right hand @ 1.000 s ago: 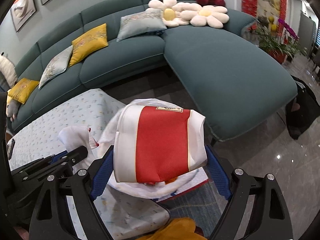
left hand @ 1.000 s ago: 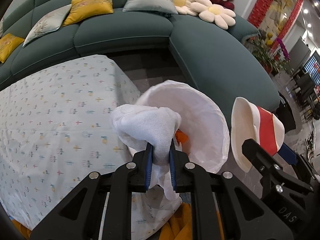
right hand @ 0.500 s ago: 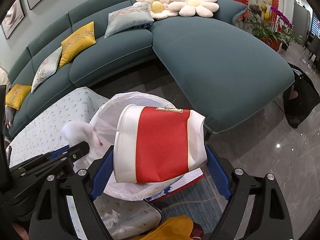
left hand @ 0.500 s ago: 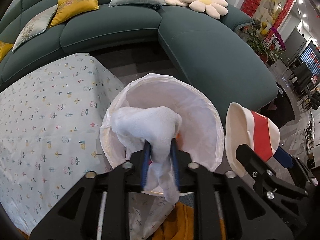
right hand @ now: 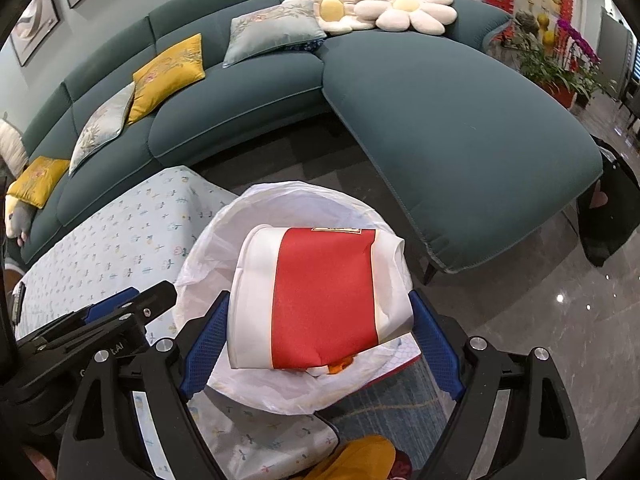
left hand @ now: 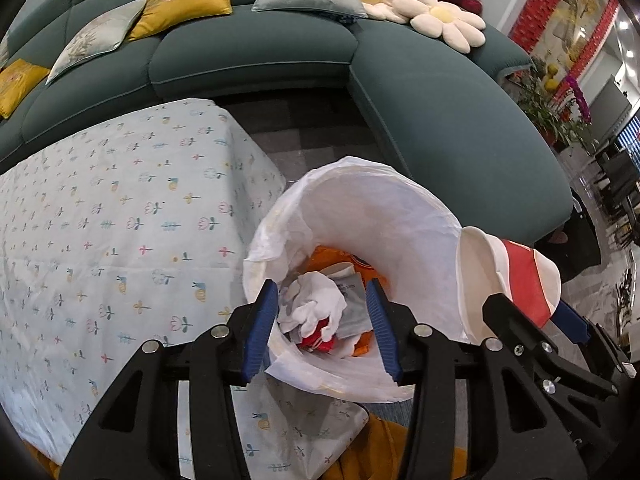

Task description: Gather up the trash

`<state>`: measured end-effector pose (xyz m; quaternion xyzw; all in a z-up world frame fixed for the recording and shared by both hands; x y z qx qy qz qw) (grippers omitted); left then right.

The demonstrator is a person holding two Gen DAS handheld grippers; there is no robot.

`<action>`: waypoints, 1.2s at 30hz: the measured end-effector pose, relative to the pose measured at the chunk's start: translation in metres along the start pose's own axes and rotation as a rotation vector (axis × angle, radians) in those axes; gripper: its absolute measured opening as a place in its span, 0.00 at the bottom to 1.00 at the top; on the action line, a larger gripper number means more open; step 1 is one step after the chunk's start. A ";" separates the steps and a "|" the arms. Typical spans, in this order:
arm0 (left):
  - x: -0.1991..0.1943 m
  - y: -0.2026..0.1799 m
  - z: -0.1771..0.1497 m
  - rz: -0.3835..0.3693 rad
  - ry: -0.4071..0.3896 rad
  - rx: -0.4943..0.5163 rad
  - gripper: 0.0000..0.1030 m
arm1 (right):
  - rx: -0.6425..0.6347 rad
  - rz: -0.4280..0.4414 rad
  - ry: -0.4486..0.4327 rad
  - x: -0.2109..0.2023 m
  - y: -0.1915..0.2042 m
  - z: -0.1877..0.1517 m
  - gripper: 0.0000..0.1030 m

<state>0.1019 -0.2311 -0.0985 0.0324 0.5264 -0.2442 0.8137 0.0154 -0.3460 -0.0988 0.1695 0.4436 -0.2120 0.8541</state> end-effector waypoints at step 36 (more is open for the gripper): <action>-0.066 0.063 -0.030 0.132 -0.106 -0.077 0.78 | -0.194 0.023 -0.021 -0.048 0.054 -0.017 0.85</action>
Point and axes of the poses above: each gripper's, at about its wrist camera, not at the fingertips, and x roughly the way its jaws point, y to its left, z to its top, the point moved 4 cm from there along x, roughly the way its jaws point, and after that the axes turned 5 degrees about -x, right-handed, at the moved point
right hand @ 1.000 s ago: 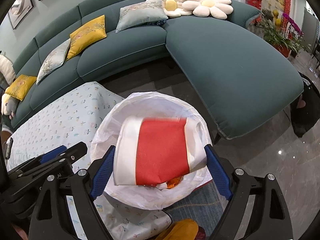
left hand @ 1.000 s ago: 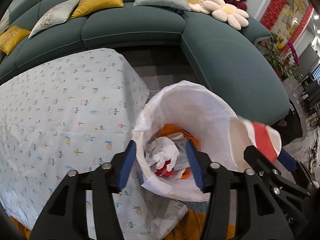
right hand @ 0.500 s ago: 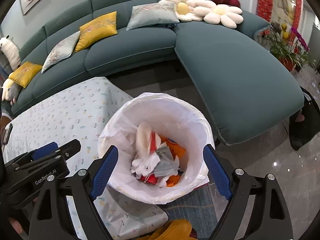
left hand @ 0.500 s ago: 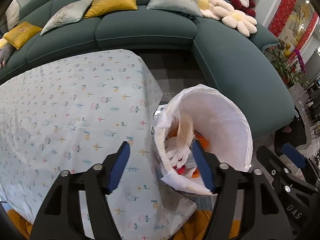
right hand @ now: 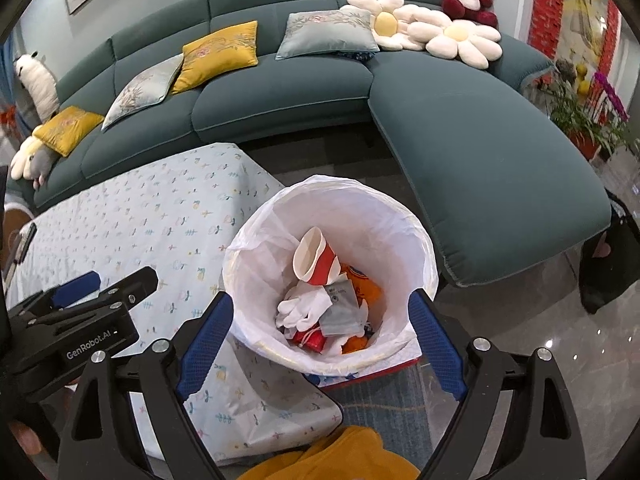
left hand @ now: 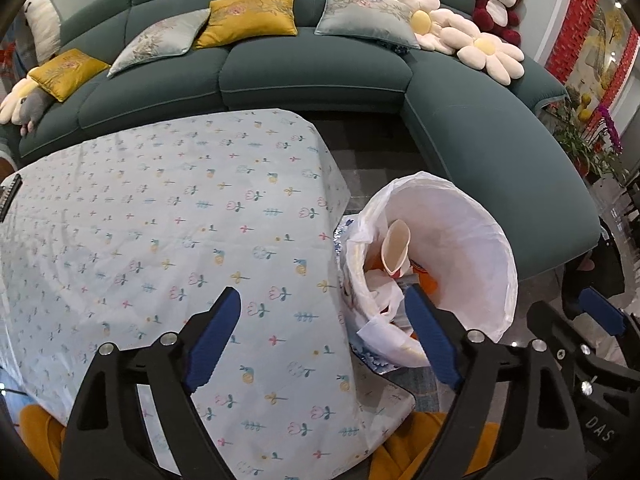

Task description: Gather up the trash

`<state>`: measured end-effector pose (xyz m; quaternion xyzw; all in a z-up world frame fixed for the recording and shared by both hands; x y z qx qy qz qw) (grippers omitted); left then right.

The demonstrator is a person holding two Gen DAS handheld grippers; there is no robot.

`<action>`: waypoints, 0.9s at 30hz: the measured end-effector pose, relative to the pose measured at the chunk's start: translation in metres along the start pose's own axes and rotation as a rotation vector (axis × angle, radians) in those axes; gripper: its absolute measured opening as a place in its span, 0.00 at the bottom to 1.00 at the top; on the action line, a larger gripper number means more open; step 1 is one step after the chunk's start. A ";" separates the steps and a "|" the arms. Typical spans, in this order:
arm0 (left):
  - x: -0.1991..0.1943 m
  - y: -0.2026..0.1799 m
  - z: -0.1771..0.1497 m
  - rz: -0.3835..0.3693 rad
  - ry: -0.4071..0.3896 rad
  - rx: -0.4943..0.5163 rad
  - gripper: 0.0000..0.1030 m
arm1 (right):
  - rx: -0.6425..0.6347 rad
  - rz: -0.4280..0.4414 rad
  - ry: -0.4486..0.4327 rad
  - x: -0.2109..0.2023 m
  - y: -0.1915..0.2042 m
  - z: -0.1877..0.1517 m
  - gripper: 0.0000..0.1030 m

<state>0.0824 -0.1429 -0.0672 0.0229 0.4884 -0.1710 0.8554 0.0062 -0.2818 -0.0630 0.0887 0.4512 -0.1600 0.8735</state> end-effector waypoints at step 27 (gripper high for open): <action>-0.005 0.018 -0.023 0.068 -0.007 -0.014 0.88 | -0.044 -0.003 0.006 0.001 0.020 -0.024 0.93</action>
Point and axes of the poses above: each gripper's, at about its wrist camera, not at the fingertips, and x roughly the way its jaws point, y to its left, z to its top, the point moved 4 cm from there along x, roughly the way its jaws point, and after that the axes turned 5 degrees about -x, right-handed, at the moved point
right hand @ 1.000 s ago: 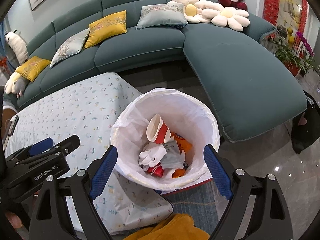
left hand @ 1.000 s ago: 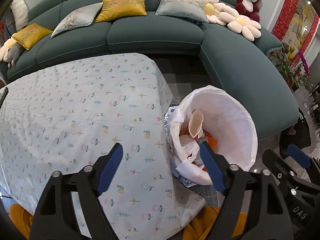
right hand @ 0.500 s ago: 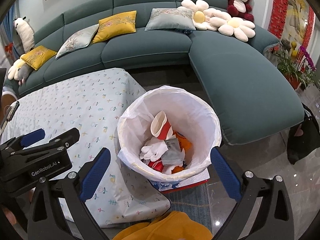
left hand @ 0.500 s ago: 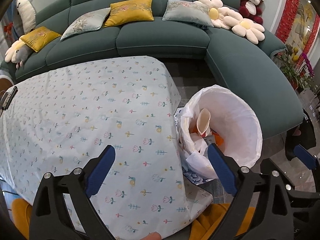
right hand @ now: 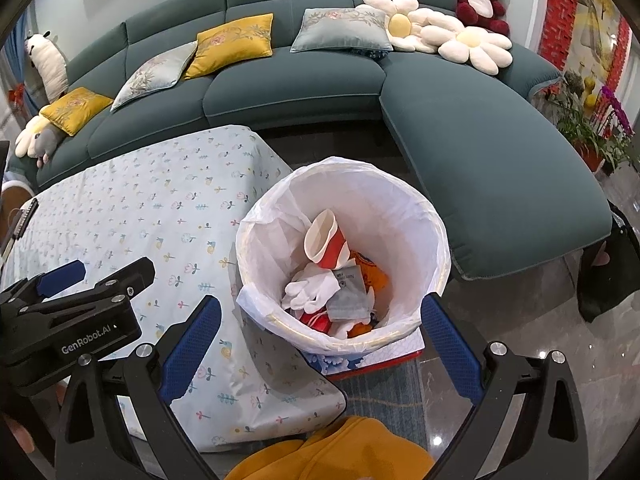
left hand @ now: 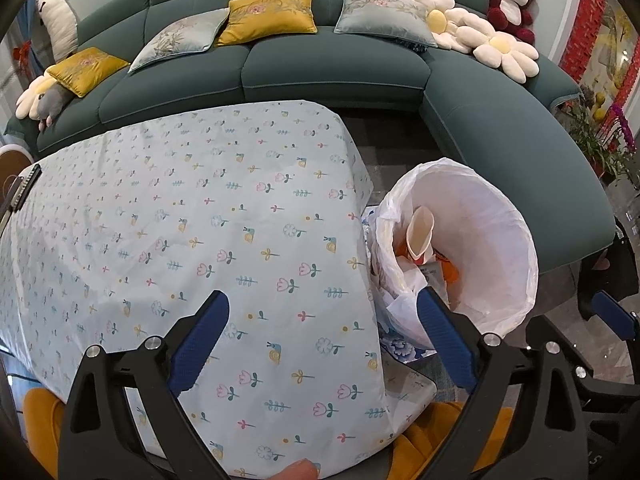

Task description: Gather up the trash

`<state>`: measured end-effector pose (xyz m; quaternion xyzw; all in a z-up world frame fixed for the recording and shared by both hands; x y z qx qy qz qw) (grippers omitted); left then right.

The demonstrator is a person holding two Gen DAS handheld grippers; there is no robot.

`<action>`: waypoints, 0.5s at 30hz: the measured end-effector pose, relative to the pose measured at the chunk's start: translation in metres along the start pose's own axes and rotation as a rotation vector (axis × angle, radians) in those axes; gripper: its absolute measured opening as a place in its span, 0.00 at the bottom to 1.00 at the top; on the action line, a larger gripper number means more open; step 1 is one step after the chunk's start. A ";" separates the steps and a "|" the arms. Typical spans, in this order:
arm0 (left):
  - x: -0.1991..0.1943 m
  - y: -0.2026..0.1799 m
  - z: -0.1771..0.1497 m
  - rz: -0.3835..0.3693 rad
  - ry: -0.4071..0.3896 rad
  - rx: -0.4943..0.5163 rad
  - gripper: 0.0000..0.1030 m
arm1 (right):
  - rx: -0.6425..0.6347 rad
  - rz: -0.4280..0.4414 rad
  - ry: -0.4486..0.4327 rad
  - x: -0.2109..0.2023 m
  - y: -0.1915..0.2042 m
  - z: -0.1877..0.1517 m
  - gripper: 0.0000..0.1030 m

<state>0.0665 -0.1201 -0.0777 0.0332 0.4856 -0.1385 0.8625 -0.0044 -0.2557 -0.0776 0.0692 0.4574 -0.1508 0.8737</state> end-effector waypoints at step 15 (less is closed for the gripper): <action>0.004 -0.006 -0.008 0.007 0.010 0.005 0.88 | 0.017 0.002 0.003 0.002 -0.005 -0.004 0.93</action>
Point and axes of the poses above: each gripper's, at about its wrist camera, not at the fingertips, and x roughly the way its jaws point, y to its left, z to its top, the point moved 4 cm from there along x, roughly the way its jaws point, and after that the axes turned 5 degrees about -x, right-handed, at the moved point
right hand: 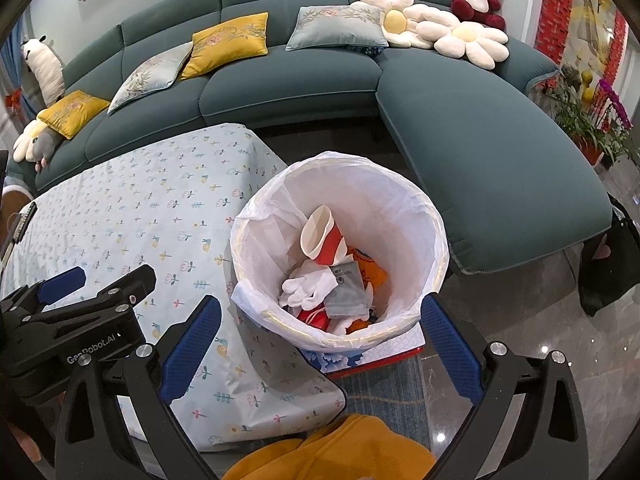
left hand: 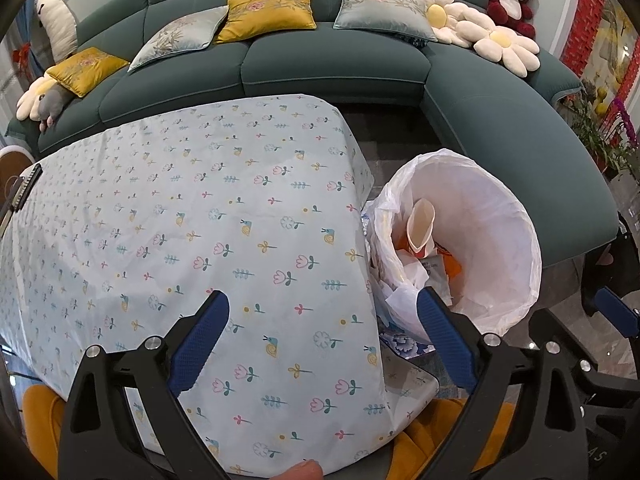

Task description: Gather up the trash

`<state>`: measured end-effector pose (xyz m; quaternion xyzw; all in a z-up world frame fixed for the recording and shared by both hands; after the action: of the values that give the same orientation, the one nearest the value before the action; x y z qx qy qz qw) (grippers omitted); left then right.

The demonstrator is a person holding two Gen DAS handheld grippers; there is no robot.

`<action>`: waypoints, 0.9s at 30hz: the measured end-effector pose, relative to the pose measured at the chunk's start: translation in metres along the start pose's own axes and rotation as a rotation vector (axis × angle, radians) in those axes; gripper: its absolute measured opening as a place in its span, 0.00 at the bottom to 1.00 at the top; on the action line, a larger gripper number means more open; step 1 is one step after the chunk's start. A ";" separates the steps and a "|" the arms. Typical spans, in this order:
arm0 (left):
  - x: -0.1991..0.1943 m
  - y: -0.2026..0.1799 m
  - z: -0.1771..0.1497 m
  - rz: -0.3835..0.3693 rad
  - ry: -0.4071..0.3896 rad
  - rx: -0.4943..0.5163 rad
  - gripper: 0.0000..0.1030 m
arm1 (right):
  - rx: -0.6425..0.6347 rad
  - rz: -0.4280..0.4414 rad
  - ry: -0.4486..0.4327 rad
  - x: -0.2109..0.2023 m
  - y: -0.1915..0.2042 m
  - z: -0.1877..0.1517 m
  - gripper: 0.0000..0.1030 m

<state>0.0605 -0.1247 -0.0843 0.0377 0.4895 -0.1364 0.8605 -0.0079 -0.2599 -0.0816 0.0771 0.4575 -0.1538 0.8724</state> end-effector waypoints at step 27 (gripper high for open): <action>-0.008 -0.004 -0.004 0.033 -0.018 0.029 0.88 | -0.002 -0.013 -0.003 -0.004 -0.003 -0.005 0.93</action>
<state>0.0527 -0.1267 -0.0795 0.0573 0.4790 -0.1295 0.8663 -0.0152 -0.2608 -0.0809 0.0730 0.4570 -0.1590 0.8721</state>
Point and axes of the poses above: each gripper's, at about its wrist camera, not at the fingertips, and x roughly the way its jaws point, y to its left, z to its top, the point moved 4 cm from there along x, roughly the way its jaws point, and after that the axes turned 5 degrees about -x, right-handed, at the moved point
